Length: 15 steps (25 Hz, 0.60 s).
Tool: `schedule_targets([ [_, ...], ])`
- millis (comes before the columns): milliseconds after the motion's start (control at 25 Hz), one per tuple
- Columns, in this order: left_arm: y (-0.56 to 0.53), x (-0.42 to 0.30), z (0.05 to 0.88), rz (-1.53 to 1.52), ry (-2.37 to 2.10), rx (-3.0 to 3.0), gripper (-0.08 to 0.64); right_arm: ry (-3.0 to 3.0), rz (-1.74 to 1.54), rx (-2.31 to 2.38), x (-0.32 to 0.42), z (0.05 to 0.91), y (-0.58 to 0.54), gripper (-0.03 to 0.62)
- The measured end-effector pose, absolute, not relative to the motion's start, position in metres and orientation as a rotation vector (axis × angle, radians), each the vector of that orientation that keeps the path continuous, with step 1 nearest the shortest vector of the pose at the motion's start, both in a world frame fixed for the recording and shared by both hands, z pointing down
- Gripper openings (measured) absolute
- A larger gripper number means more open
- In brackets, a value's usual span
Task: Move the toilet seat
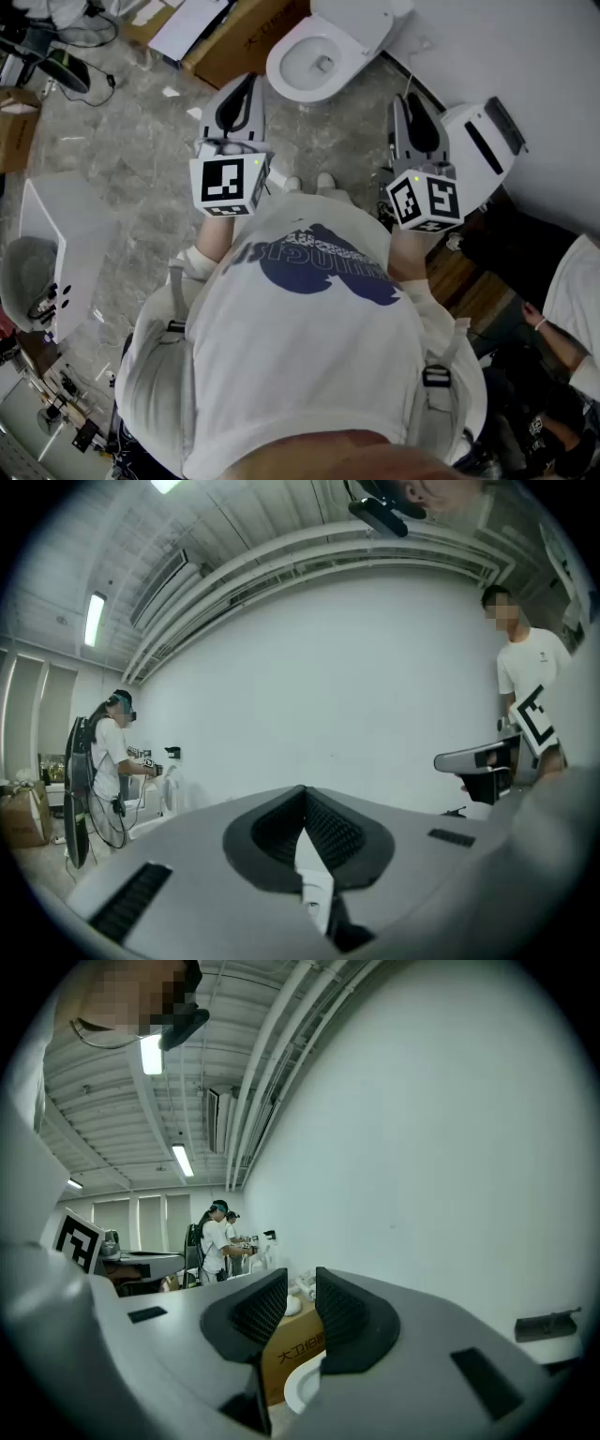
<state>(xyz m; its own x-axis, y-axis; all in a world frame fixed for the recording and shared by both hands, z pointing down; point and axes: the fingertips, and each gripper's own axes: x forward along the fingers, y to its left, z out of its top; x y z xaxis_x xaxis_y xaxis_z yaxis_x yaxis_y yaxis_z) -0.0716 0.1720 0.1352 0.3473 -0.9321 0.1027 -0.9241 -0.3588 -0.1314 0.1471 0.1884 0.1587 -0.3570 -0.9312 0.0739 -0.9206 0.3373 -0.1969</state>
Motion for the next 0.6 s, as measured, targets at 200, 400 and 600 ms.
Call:
schedule_targets([
  [200,0.170,-0.072,0.139,-0.257,1.749,-2.532,-0.003,2.532,-0.318,-1.745,0.145,0.162,0.187,0.104],
  [400,0.169,-0.071,0.144,-0.267,1.758,-2.541,-0.003,2.541,-0.338,-1.741,0.146,0.167,0.186,0.104],
  [600,0.166,-0.075,0.149,-0.214,1.757,-2.565,-0.003,2.482,-0.411,-1.713,0.155,0.169,0.184,0.120],
])
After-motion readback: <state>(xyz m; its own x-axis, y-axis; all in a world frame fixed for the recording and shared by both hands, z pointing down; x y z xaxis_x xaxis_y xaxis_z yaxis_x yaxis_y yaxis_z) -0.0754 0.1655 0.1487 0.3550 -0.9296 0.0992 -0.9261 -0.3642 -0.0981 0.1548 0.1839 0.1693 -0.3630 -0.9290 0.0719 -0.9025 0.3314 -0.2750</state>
